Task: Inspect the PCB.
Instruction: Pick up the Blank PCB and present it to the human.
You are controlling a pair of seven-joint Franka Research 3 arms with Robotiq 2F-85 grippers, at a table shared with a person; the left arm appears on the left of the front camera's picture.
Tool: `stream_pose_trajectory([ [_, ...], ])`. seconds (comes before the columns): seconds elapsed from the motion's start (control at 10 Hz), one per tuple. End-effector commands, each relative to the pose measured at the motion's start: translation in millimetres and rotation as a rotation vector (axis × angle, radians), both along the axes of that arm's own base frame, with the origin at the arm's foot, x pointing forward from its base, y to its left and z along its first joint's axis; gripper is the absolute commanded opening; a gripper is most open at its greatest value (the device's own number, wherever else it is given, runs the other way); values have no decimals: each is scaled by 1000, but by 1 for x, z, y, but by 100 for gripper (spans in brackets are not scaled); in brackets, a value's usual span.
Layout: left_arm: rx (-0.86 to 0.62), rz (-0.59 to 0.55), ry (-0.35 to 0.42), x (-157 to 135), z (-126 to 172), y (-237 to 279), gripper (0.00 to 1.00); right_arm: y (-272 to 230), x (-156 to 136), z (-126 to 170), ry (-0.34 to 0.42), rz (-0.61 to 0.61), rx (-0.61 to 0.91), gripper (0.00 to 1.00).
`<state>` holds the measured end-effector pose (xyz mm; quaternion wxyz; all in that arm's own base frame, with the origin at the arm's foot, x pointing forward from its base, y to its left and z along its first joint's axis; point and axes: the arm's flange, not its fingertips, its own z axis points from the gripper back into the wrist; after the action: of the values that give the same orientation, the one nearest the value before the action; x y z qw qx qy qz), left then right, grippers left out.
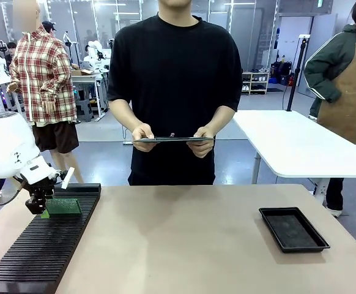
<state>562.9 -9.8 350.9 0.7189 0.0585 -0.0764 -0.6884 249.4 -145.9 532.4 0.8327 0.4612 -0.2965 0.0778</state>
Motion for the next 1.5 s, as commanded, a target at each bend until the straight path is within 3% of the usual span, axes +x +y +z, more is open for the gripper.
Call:
stream_pose_trajectory([
  [0.0, -2, -14, 28, 8, 4, 2, 0, -1, 1, 0, -21, 8, 3, 100],
  [0.2, -1, -11, 38, 7, 5, 2, 5, -1, 1, 0, -21, 8, 3, 100],
  [0.3, 3, -9, 38, 7, 7, 1, 0, -1, 1, 0, -21, 8, 3, 100],
  [0.8, -4, 50, 73, 9, 6, 5, 0, -1, 1, 0, -21, 8, 3, 100],
  [0.9, 0, 61, 69, 9, 6, 6, 0, -1, 1, 0, -21, 8, 3, 100],
  [1.0, 5, 2, 17, 7, 8, -1, 0, -1, 1, 0, -21, 8, 3, 100],
  [1.4, 5, 2, 17, 7, 8, -1, 0, -1, 1, 0, -21, 8, 3, 100],
])
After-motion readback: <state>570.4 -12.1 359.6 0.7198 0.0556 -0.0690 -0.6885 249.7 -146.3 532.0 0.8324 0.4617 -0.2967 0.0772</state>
